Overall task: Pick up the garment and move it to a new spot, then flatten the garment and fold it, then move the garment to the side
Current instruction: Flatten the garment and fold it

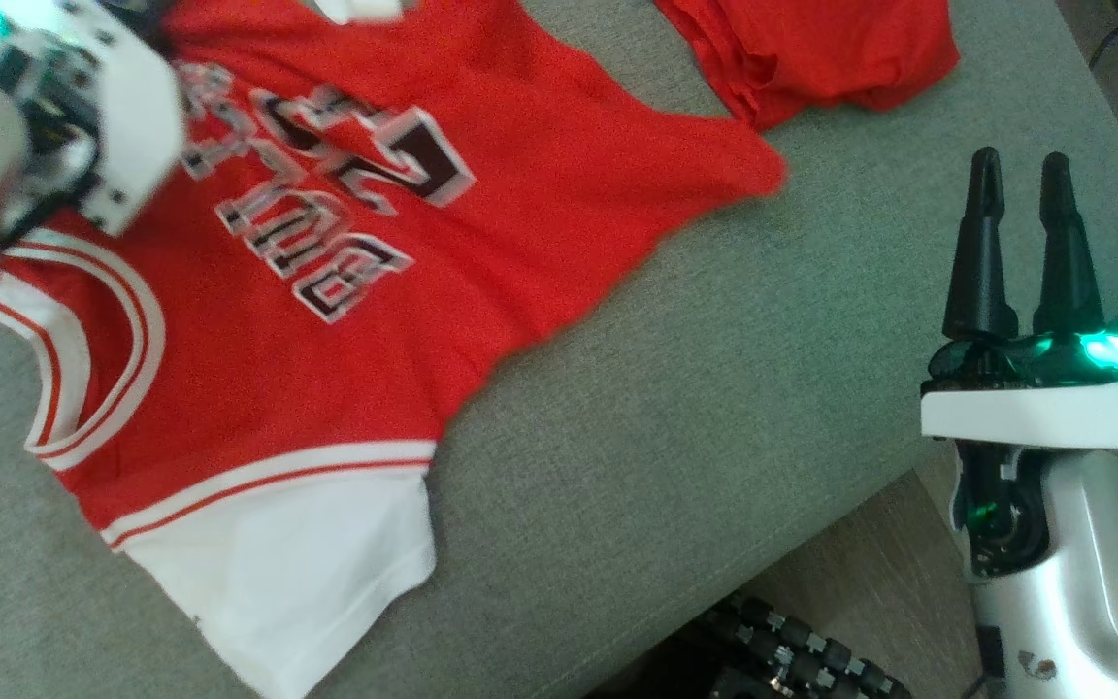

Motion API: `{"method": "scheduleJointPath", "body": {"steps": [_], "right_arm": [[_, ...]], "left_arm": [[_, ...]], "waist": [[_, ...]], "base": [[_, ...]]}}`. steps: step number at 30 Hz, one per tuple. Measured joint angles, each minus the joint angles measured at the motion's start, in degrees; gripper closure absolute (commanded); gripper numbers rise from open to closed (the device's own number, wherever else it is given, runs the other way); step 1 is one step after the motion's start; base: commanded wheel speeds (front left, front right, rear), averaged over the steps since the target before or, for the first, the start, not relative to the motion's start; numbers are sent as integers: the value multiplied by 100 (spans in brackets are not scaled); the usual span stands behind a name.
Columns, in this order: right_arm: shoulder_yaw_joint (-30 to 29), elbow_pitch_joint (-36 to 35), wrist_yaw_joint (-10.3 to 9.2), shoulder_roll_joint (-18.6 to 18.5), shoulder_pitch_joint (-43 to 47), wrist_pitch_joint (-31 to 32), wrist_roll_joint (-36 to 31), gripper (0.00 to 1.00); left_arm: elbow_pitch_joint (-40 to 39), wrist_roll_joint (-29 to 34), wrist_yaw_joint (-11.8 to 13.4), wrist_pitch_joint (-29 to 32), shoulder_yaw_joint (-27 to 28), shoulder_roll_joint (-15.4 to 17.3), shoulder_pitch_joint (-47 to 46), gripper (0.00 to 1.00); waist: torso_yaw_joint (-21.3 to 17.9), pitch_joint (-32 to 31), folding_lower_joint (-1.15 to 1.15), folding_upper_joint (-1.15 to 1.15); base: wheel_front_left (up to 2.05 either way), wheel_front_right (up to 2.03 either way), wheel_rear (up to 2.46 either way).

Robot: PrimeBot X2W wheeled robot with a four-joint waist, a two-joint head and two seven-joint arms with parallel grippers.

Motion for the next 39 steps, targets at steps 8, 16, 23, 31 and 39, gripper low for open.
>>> {"method": "scheduleJointPath", "body": {"steps": [8,16,23,31,39], "right_arm": [[7,-8,0,0,0,0,-1,0],[24,-8,0,0,-2,0,-3,0],[-113,12,0,-2,-9,0,-197,0],[-363,7,0,-4,-5,0,-653,0],[-671,178,0,-7,92,0,-1219,0]], "left_arm": [[991,445,201,-879,-10,-321,-172,100],[1532,1031,647,-1978,-9,-588,-547,0],[1933,984,1138,-3200,238,-1023,-557,0],[1802,-1,1406,-4233,1165,-1605,95,0],[420,-447,1922,-4354,2294,-1795,1834,0]], "waist": [[3,17,0,0],[46,23,-1,0],[301,-111,-1,0],[942,-478,-1,0],[1805,-1029,-2,0]], "base": [[0,0,0],[0,0,0],[0,0,0],[0,0,0],[0,0,0]]}}
